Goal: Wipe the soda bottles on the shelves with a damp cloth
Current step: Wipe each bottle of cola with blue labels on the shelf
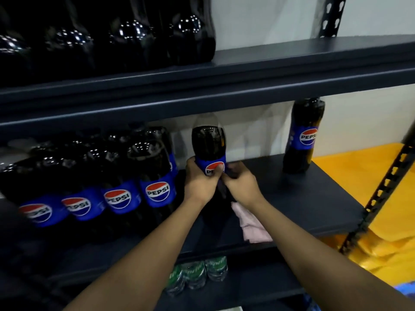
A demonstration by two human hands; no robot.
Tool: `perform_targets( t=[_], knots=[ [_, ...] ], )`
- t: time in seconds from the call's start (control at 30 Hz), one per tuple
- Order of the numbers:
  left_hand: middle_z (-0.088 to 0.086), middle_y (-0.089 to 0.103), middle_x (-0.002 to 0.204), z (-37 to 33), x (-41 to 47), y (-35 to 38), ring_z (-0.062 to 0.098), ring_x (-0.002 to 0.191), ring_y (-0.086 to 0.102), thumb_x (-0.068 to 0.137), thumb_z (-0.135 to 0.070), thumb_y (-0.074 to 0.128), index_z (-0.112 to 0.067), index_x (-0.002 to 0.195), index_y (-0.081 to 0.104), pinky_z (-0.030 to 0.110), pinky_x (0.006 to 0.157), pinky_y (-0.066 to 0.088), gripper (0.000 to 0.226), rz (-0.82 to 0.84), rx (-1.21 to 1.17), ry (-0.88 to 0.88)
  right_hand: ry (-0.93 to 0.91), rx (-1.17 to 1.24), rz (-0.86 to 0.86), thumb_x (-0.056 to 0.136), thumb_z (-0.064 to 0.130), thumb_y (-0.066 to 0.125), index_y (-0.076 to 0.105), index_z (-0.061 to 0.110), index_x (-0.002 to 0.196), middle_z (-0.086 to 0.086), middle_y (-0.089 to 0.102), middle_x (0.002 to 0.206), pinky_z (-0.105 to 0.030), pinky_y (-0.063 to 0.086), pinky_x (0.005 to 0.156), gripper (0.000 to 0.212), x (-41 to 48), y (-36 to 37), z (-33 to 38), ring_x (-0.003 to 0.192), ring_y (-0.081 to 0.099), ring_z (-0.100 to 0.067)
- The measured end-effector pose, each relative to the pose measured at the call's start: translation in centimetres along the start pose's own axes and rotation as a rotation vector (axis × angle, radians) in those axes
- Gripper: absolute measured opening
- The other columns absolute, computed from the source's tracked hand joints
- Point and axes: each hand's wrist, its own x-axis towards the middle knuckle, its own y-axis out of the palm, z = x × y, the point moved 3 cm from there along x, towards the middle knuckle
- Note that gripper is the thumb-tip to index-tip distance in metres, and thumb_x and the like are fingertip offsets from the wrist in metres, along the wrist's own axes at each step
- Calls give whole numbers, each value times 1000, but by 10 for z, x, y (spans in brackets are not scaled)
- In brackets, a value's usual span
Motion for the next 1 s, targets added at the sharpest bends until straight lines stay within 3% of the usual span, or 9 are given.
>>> perform_targets(
  t=[0.07,0.17,0.33,0.43,0.53,0.63,0.73,0.87,1.0],
  knots=[
    [5,62,131,2,-13,-11,23,114,65,91,-40,81,-12,143,48,27,85,47,68,-21,75,28,-8,-12,22,91,34,73,66,18,117,7,74,109,-28,55,85,32,-14,2,5,100,69,-11],
    [12,57,135,2,-31,-21,30,118,64,88,-45,81,-14,147,47,36,94,54,75,-35,114,93,-15,-30,35,93,36,73,62,19,116,14,67,105,-13,46,74,31,-36,-1,13,94,63,-3],
    [4,53,137,5,-64,-36,19,117,61,86,-46,84,-20,144,43,30,93,51,75,-22,78,77,-22,57,79,92,34,76,64,26,105,8,74,92,-9,45,65,19,-68,-5,13,83,70,-7],
    [-1,62,133,9,-78,-44,12,112,67,87,-41,84,-23,140,38,29,93,56,72,12,-7,70,-2,115,136,95,27,74,70,23,107,8,76,95,-16,51,73,13,-82,-14,13,85,71,-5],
    [-5,64,130,8,-88,-51,4,110,67,88,-40,84,-25,140,36,29,96,56,72,52,-35,74,84,111,92,97,20,68,75,21,96,3,77,93,-30,56,79,8,-79,-33,3,90,73,-17],
    [-8,63,131,8,-93,-54,1,111,66,87,-41,85,-27,141,35,28,97,56,75,80,-64,70,127,-204,25,99,24,60,72,22,93,6,74,99,-29,47,76,14,-66,-45,-14,96,67,-19],
    [-7,63,133,9,-93,-53,2,113,66,86,-43,85,-24,146,33,33,101,57,81,93,-73,69,103,-548,99,101,36,55,73,16,101,-7,71,112,-33,45,78,27,-58,-33,-29,105,64,-29],
    [-6,63,134,9,-94,-54,4,113,67,86,-44,85,-24,146,34,34,102,57,81,99,-77,63,110,-1015,222,99,60,43,62,19,136,-8,51,143,-46,36,108,58,-53,-4,-54,136,43,-32],
    [-7,62,134,11,-94,-53,3,114,67,85,-43,86,-28,143,35,35,101,58,79,96,-85,60,169,-1093,254,101,61,37,31,8,158,-12,24,165,-49,23,120,77,-54,10,-76,151,21,-37]
  ],
)
